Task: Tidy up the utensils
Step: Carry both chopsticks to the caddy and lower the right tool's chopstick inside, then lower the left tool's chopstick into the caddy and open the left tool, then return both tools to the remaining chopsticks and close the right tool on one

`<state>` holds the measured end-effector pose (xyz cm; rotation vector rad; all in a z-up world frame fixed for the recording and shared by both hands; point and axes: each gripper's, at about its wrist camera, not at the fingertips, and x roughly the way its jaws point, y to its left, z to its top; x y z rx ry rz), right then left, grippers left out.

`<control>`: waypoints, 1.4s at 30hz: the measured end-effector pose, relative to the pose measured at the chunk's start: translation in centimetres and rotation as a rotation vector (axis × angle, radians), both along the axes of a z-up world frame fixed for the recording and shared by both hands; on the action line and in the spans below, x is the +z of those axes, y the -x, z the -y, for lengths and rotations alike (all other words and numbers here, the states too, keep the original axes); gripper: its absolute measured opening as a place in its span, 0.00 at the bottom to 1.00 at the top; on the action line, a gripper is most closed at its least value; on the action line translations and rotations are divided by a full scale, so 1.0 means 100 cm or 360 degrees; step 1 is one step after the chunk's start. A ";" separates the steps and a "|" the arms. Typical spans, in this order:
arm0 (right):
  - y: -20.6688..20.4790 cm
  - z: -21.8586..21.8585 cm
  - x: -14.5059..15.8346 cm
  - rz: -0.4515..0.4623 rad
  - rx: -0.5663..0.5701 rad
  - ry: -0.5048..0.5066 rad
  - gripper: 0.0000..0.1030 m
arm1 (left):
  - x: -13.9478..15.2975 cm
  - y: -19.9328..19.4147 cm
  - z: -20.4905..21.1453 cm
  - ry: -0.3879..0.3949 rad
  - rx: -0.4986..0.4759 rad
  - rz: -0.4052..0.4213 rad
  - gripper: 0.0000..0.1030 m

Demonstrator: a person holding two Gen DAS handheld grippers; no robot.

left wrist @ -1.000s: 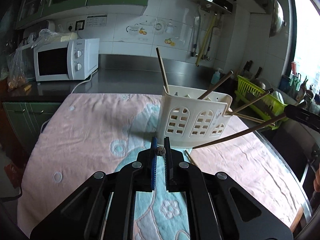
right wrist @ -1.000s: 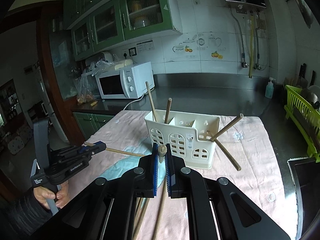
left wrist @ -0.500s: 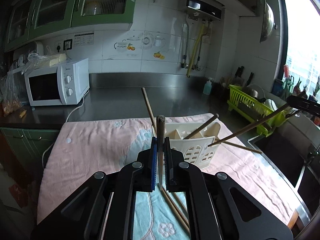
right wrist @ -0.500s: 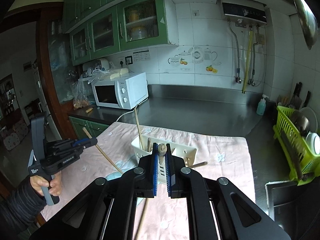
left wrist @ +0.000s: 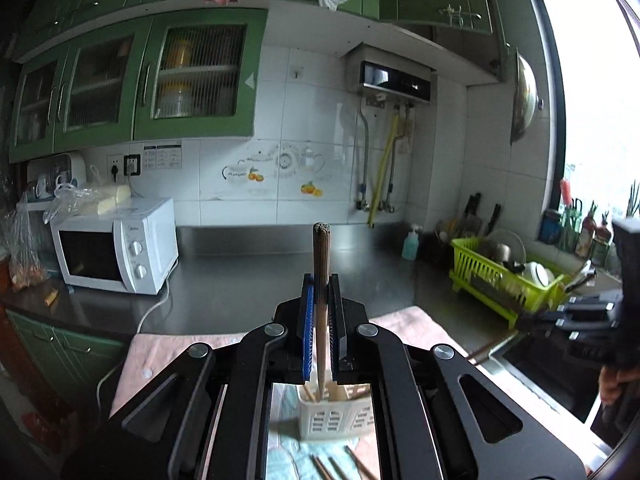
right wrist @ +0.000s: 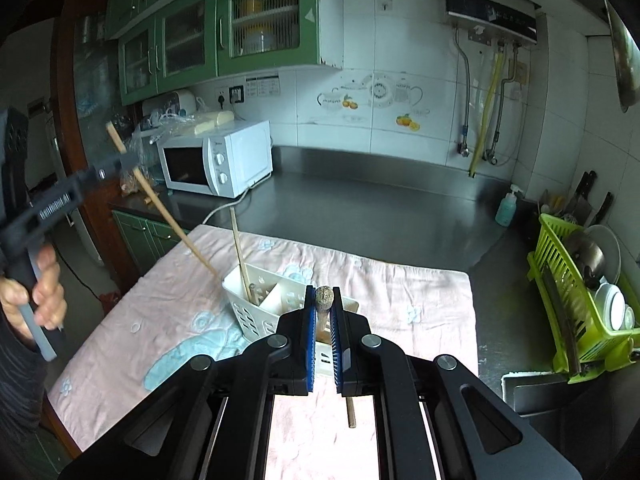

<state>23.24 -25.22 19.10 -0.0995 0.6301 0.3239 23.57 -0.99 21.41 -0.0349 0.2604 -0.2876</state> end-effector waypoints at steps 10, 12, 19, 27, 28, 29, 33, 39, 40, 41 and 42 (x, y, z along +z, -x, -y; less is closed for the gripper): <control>-0.030 -0.006 -0.032 -0.0116 -0.0004 -0.0018 0.06 | -0.028 -0.056 0.015 -0.0042 0.0066 -0.0132 0.05; -0.033 -0.007 -0.035 -0.0130 -0.0002 -0.0026 0.06 | -0.036 -0.065 0.014 -0.0035 0.0086 -0.0168 0.05; -0.037 -0.004 -0.037 -0.0128 -0.0016 -0.0037 0.07 | -0.054 -0.085 0.012 -0.0026 0.0087 -0.0265 0.05; -0.024 -0.001 -0.026 -0.0050 -0.0038 -0.0049 0.11 | -0.055 -0.074 0.010 0.0002 0.0052 -0.0265 0.12; -0.019 -0.001 -0.023 -0.0029 -0.0038 -0.0052 0.12 | -0.053 -0.070 0.009 0.0004 0.0053 -0.0258 0.15; -0.014 0.000 -0.021 -0.0016 -0.0034 -0.0064 0.13 | -0.052 -0.064 0.007 0.0010 0.0055 -0.0251 0.16; 0.014 0.000 -0.021 0.0019 -0.0001 -0.0114 0.15 | -0.051 -0.040 -0.002 0.0001 0.0064 -0.0234 0.24; 0.063 -0.010 -0.060 -0.0026 0.0057 -0.0176 0.16 | -0.069 0.007 -0.014 -0.0028 0.0079 -0.0262 0.32; 0.070 -0.013 -0.069 -0.0039 0.0060 -0.0174 0.16 | -0.073 0.013 -0.015 -0.0033 0.0084 -0.0279 0.34; 0.078 -0.016 -0.080 -0.0050 0.0060 -0.0165 0.16 | -0.079 0.020 -0.017 -0.0034 0.0085 -0.0298 0.35; 0.085 -0.020 -0.091 -0.0064 0.0057 -0.0157 0.16 | -0.085 0.027 -0.018 -0.0036 0.0082 -0.0311 0.36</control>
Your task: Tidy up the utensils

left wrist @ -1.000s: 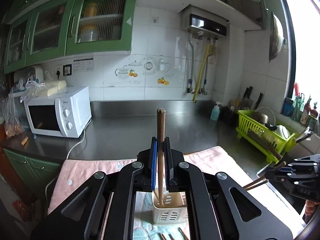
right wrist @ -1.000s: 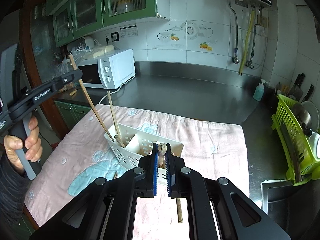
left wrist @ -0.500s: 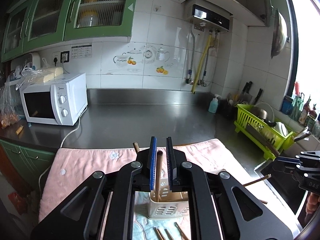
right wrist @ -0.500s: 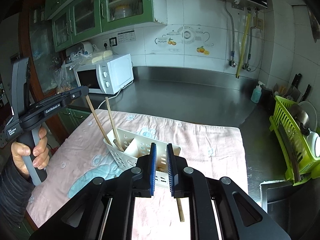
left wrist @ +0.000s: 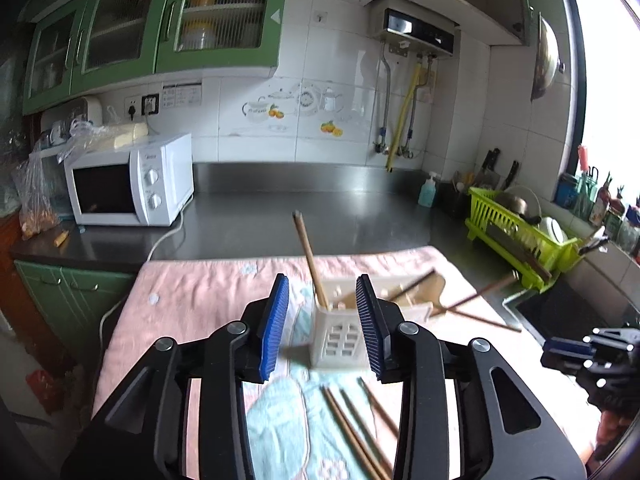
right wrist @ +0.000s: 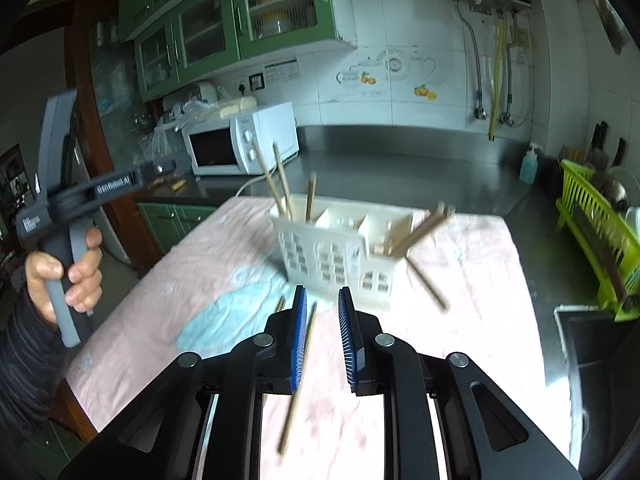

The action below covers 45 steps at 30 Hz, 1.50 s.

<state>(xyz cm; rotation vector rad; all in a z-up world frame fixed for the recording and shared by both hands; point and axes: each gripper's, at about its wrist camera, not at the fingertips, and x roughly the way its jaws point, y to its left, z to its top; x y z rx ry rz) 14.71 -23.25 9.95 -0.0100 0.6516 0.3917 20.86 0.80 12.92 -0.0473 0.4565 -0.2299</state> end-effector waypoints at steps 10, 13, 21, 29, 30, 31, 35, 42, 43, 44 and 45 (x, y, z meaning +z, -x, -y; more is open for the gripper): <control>0.021 -0.032 -0.108 -0.0246 0.0005 -0.0035 0.16 | -0.072 0.047 -0.013 0.0004 0.0075 -0.0155 0.40; 0.019 -0.039 -0.127 -0.0288 -0.0003 -0.0019 0.16 | -0.090 0.054 -0.020 0.0013 0.0106 -0.0204 0.40; 0.010 -0.054 -0.158 -0.0356 -0.0031 0.0027 0.16 | -0.129 0.060 -0.030 0.0064 0.0122 -0.0326 0.40; 0.006 -0.063 -0.174 -0.0400 -0.0051 0.0122 0.15 | -0.160 0.067 -0.021 0.0059 0.0076 -0.0441 0.40; 0.006 -0.063 -0.174 -0.0399 -0.0058 0.0135 0.15 | -0.165 0.068 -0.018 0.0065 0.0064 -0.0464 0.40; 0.006 -0.063 -0.174 -0.0395 -0.0066 0.0158 0.10 | -0.167 0.068 -0.015 0.0071 0.0049 -0.0483 0.40; 0.006 -0.057 -0.173 -0.0405 -0.0068 0.0147 0.06 | -0.184 0.065 0.002 0.0092 -0.0003 -0.0578 0.40; 0.014 -0.043 -0.170 -0.0396 -0.0073 0.0128 0.06 | -0.207 0.060 0.028 0.0096 -0.0023 -0.0702 0.38; 0.016 -0.040 -0.169 -0.0395 -0.0072 0.0123 0.06 | -0.209 0.060 0.031 0.0096 -0.0021 -0.0718 0.38; 0.017 -0.040 -0.169 -0.0395 -0.0070 0.0119 0.06 | -0.211 0.059 0.033 0.0092 -0.0012 -0.0731 0.38; 0.018 -0.038 -0.168 -0.0394 -0.0067 0.0110 0.06 | -0.213 0.058 0.036 0.0087 0.0004 -0.0749 0.38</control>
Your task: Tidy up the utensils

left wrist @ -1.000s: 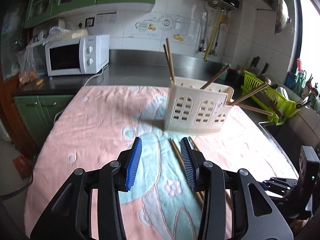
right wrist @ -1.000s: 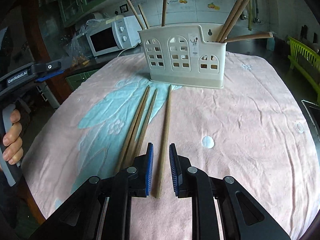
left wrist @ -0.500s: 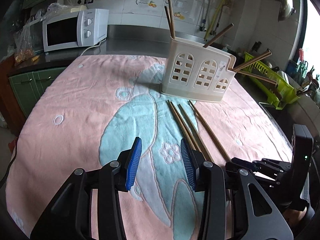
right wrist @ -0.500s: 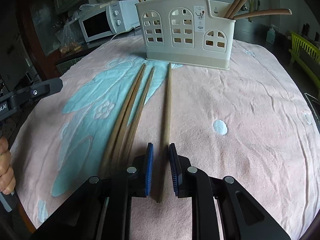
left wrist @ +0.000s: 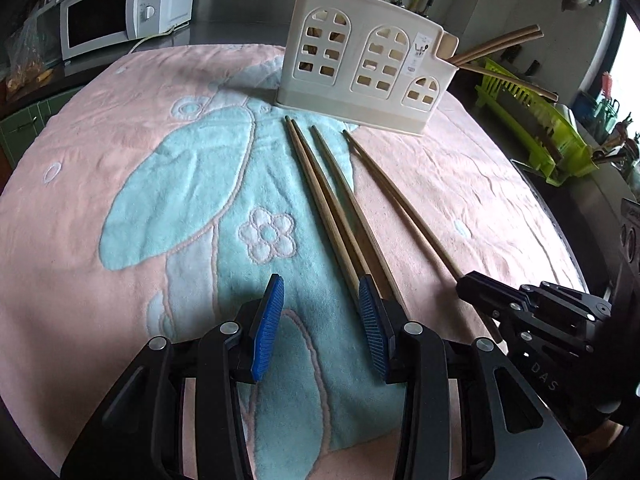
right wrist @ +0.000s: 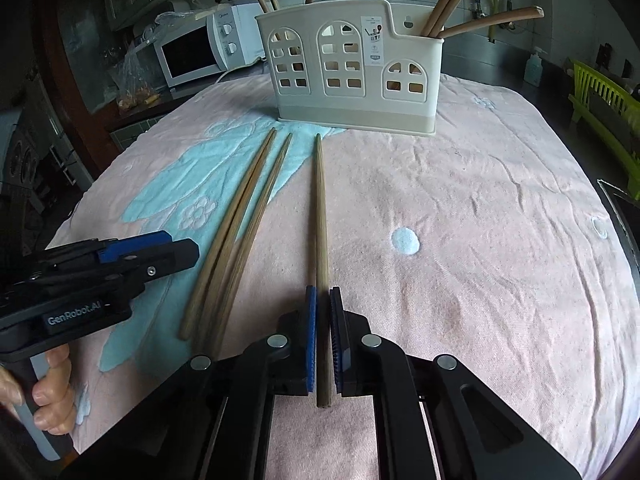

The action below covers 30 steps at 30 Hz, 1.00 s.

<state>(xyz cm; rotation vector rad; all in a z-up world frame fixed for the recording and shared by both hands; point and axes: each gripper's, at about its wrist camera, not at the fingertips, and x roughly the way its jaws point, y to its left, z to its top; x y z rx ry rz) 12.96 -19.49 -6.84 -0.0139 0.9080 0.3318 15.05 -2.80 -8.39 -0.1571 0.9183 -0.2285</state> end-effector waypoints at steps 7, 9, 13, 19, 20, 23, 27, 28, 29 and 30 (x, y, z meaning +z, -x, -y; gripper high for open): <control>0.001 0.007 -0.002 -0.0008 -0.0001 -0.0048 0.06 | -0.003 -0.002 0.015 -0.0070 0.0029 -0.0027 0.37; 0.000 0.008 -0.003 -0.0015 -0.0001 -0.0064 0.06 | -0.002 -0.001 0.019 -0.0121 0.0039 -0.0016 0.38; 0.000 0.010 -0.003 -0.0018 0.0002 -0.0082 0.06 | 0.000 0.001 0.021 -0.0203 0.0072 0.0009 0.37; 0.000 0.012 -0.003 -0.0013 0.0004 -0.0095 0.06 | 0.000 0.003 0.026 -0.0269 0.0093 0.0034 0.37; 0.000 0.013 -0.003 -0.0013 0.0004 -0.0098 0.06 | 0.000 0.003 0.028 -0.0288 0.0101 0.0038 0.37; 0.002 0.014 -0.004 -0.0014 0.0003 -0.0104 0.06 | -0.004 0.001 0.032 -0.0369 0.0134 0.0048 0.33; 0.002 0.017 -0.004 -0.0016 0.0000 -0.0107 0.06 | -0.003 -0.008 0.026 -0.0391 0.0182 0.0050 0.26; 0.003 0.018 -0.004 -0.0017 -0.0002 -0.0108 0.06 | -0.003 -0.011 0.021 -0.0381 0.0198 0.0054 0.26; 0.003 0.018 -0.004 -0.0018 -0.0003 -0.0110 0.06 | -0.003 -0.012 0.019 -0.0376 0.0200 0.0058 0.25; 0.003 0.019 -0.005 -0.0021 -0.0005 -0.0113 0.06 | -0.003 -0.013 0.017 -0.0376 0.0195 0.0060 0.25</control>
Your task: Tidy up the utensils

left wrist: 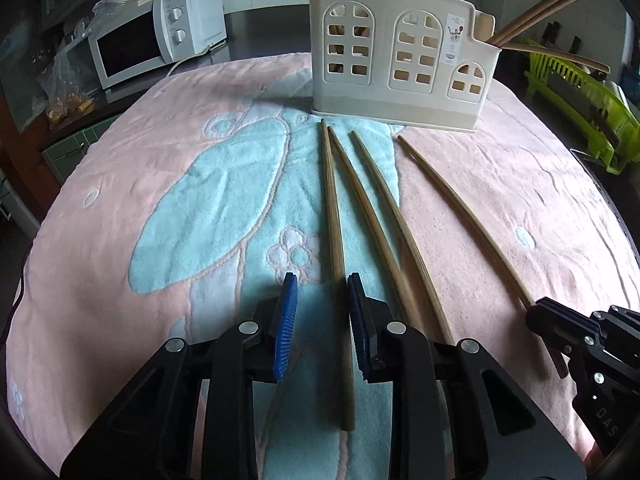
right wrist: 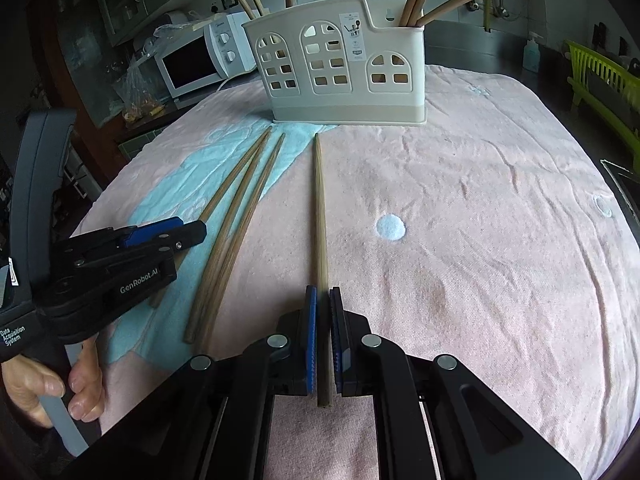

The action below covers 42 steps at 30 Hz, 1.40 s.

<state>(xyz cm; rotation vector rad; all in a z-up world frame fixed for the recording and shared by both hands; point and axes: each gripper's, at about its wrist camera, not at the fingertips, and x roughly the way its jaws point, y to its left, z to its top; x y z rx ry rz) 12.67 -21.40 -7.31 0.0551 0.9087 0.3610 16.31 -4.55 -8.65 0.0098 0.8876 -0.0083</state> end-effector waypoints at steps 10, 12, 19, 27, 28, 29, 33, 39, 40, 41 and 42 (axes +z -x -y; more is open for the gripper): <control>0.001 -0.002 -0.002 -0.0003 0.0002 0.0023 0.06 | 0.001 -0.009 -0.008 0.0064 -0.0015 0.0006 0.05; 0.002 -0.002 0.000 0.0011 -0.0010 0.0031 0.06 | 0.001 -0.012 -0.014 0.0090 -0.0027 0.0005 0.05; 0.014 0.000 0.018 0.0098 -0.0023 0.0059 0.06 | 0.015 -0.001 -0.040 0.0255 -0.0113 0.0105 0.05; 0.018 -0.003 0.060 0.0267 -0.0027 0.0042 0.06 | 0.052 0.013 -0.053 0.0417 -0.0230 0.0260 0.05; 0.019 -0.003 0.066 0.0282 -0.0027 0.0034 0.06 | 0.054 0.014 -0.053 0.0442 -0.0248 0.0260 0.05; 0.019 -0.004 0.072 0.0302 -0.0026 0.0030 0.06 | 0.057 0.014 -0.052 0.0442 -0.0265 0.0256 0.05; 0.017 -0.006 0.085 0.0345 -0.0028 0.0025 0.06 | 0.053 0.012 -0.050 0.0383 -0.0324 0.0154 0.05; 0.015 -0.003 0.090 0.0343 -0.0048 -0.0024 0.06 | 0.027 0.015 -0.049 0.0239 -0.0409 -0.0018 0.05; 0.014 -0.003 0.092 0.0352 -0.0052 -0.0020 0.06 | 0.024 0.015 -0.048 0.0227 -0.0428 -0.0038 0.05; 0.014 -0.003 0.094 0.0361 -0.0052 -0.0021 0.06 | 0.020 0.015 -0.048 0.0200 -0.0434 -0.0054 0.05; 0.015 -0.003 0.095 0.0367 -0.0049 -0.0022 0.06 | 0.017 0.015 -0.047 0.0186 -0.0436 -0.0065 0.05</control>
